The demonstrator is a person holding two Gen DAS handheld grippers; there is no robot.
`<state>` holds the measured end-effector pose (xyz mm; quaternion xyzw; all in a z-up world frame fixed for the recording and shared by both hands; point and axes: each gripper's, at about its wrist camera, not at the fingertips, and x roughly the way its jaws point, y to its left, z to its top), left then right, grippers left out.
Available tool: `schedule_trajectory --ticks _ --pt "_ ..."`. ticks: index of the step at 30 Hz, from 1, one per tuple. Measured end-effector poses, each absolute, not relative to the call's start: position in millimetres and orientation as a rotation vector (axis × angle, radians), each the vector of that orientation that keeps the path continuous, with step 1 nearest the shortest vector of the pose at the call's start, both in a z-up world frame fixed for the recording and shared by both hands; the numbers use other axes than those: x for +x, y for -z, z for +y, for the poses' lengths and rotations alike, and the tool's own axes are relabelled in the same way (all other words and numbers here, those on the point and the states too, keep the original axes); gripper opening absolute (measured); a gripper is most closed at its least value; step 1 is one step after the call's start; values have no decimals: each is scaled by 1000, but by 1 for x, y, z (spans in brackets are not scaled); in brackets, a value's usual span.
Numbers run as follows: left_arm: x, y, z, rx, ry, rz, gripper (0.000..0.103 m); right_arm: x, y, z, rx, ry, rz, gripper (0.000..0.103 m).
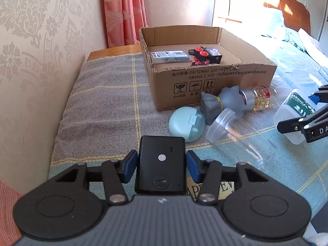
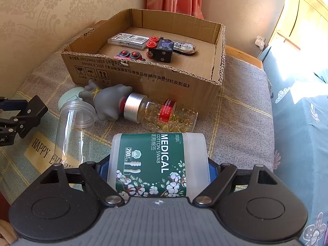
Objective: Organize rigid objects
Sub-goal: 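Carry both held items into the cardboard box and open both grippers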
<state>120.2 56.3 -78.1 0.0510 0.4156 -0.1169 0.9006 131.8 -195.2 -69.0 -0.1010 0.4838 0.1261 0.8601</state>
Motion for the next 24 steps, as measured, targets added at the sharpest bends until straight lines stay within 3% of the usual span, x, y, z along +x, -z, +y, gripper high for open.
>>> schedule_trajectory --ticks 15,24 --pt "160 -1 26 116 275 641 51 138 23 -194 -223 -321 864 86" --pt "215 2 3 120 273 649 51 146 8 -192 -229 -329 815 86"
